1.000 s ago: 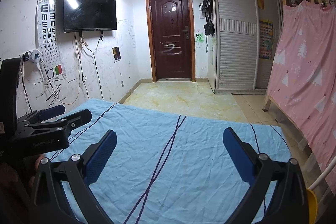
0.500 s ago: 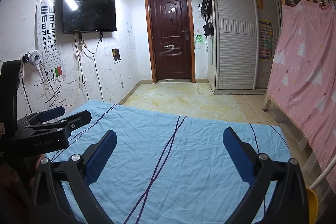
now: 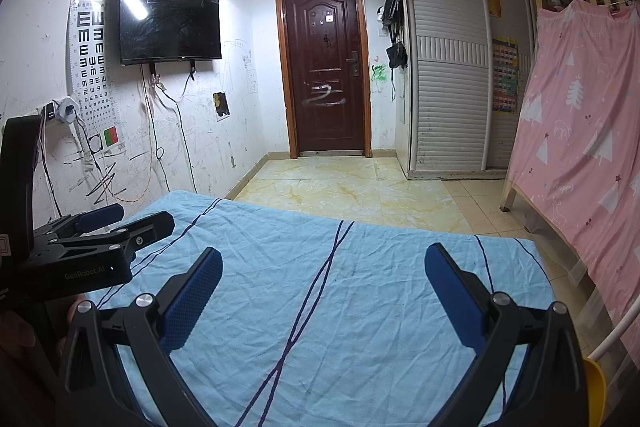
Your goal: Collect trash
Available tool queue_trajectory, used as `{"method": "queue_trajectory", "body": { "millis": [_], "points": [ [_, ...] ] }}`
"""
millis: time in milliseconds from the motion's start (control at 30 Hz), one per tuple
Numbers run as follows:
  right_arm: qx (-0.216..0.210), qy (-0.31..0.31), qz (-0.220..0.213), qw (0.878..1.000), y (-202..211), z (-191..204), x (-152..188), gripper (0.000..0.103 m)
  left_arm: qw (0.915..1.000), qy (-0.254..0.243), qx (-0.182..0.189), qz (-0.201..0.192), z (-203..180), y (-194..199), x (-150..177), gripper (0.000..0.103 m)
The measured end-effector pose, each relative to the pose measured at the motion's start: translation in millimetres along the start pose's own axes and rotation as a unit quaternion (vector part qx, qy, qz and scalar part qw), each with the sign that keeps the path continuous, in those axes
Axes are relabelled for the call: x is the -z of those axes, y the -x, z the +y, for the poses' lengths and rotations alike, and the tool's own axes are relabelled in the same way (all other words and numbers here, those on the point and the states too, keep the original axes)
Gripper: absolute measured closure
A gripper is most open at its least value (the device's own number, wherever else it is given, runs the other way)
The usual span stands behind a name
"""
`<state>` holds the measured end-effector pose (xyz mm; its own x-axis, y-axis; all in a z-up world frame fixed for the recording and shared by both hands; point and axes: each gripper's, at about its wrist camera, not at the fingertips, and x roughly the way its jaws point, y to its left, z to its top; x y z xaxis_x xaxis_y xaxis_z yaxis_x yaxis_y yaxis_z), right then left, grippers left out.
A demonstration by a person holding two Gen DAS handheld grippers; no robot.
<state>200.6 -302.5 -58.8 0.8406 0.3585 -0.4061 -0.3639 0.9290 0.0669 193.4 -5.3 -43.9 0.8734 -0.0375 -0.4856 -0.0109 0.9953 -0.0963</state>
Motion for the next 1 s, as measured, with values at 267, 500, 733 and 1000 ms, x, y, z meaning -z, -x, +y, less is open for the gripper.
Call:
{"method": "queue_trajectory", "body": {
  "millis": [267,500,733,1000],
  "points": [
    [0.0,0.0,-0.001,1.0,0.1,0.0,-0.2,0.009,1.0,0.0,0.0,0.0,0.0,0.1,-0.2,0.007],
    [0.0,0.001,0.0,1.0,-0.1,-0.1,-0.1,0.009,1.0,0.0,0.0,0.0,-0.2,0.2,-0.4,0.007],
    [0.0,0.0,0.0,1.0,0.1,0.4,-0.2,0.009,1.0,0.0,0.001,0.001,-0.7,-0.2,3.3,0.007],
    [0.0,0.0,0.0,1.0,0.1,0.3,-0.3,0.009,1.0,0.005,0.001,0.008,-0.5,-4.0,4.1,0.007]
  ]
}}
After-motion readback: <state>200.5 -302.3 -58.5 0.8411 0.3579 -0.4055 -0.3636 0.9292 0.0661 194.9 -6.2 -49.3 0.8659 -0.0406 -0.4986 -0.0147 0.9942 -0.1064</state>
